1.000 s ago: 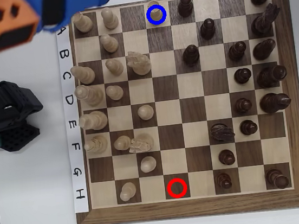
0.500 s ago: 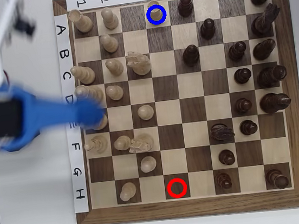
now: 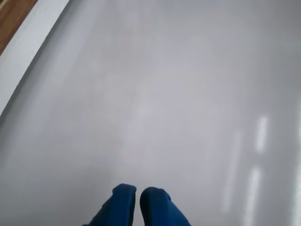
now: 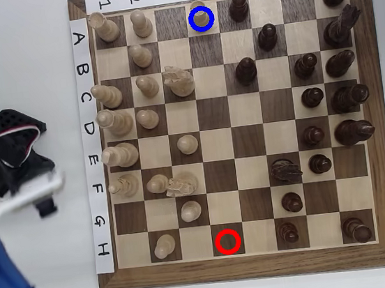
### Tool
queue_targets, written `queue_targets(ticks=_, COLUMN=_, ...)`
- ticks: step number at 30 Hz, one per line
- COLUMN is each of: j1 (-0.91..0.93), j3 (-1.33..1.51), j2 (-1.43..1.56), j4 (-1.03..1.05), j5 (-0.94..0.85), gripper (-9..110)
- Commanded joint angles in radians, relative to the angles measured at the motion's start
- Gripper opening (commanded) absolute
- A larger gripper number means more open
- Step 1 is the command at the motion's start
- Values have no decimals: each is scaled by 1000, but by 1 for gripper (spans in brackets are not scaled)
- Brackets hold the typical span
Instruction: Move the piece to destination
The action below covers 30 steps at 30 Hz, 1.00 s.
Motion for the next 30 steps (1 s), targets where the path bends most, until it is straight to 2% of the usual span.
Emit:
queue_targets(ticks=1, j1=451, j3=236, j2=117, j4=-140, j5=-41, gripper=0)
queue_targets(ticks=11, j1=678, j3=511, j2=173, j4=-155, j5=11, gripper=0)
queue_targets(ticks=18, j1=611, j3=698, j2=230, j4=-110, j5=210, gripper=0)
queue_targets(ticks=30, j1=554, j3=1034, j2=382, j4=-163, j5=209, gripper=0)
